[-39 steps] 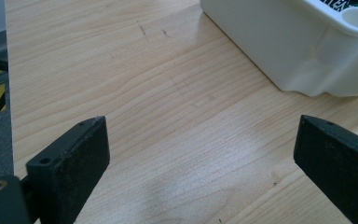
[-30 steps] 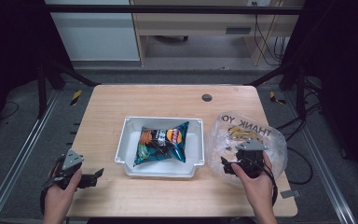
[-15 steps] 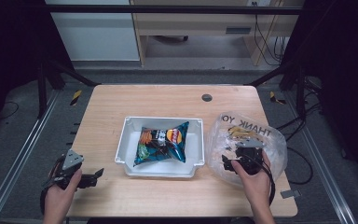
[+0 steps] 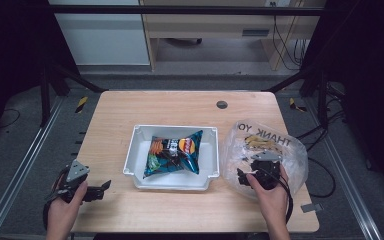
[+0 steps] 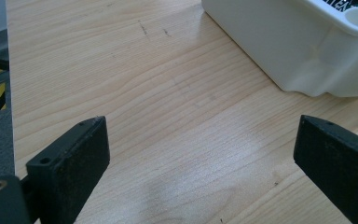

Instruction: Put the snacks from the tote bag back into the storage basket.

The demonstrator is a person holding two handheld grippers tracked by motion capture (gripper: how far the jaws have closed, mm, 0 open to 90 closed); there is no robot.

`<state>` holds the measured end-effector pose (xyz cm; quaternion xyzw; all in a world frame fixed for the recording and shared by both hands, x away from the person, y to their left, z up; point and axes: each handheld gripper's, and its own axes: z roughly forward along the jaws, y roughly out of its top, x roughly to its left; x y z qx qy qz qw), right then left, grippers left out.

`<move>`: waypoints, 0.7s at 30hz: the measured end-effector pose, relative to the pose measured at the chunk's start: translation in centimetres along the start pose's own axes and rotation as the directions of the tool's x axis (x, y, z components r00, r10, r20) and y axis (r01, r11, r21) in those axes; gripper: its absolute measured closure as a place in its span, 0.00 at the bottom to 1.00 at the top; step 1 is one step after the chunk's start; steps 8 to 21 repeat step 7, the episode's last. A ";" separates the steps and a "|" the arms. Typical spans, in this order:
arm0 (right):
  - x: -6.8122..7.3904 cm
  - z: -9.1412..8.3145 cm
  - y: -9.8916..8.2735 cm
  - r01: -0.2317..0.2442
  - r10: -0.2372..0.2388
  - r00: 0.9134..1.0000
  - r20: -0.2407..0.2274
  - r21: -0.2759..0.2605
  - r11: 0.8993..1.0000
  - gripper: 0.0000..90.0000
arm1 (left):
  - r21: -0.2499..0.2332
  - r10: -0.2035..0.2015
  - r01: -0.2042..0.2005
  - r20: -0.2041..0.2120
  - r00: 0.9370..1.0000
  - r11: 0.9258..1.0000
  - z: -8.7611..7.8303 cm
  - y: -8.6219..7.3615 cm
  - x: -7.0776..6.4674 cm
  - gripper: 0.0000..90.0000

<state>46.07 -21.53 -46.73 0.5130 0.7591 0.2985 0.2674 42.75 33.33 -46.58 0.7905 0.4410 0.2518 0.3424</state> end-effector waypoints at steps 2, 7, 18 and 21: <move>0.1 0.0 -0.1 0.010 -0.010 1.000 0.007 -0.001 1.000 0.10 | -0.002 -0.002 0.002 0.002 1.000 1.000 0.0 0.0 0.0 0.03; 0.4 0.0 -0.4 0.007 -0.007 1.000 0.008 -0.010 1.000 0.09 | -0.006 -0.007 0.007 0.005 1.000 1.000 0.0 0.1 0.2 0.03; 0.4 0.0 -0.4 0.007 -0.007 1.000 0.008 -0.010 1.000 0.09 | -0.006 -0.007 0.007 0.005 1.000 1.000 0.0 0.1 0.2 0.03; 0.4 0.0 -0.4 0.007 -0.007 1.000 0.008 -0.010 1.000 0.09 | -0.006 -0.007 0.007 0.005 1.000 1.000 0.0 0.1 0.2 0.03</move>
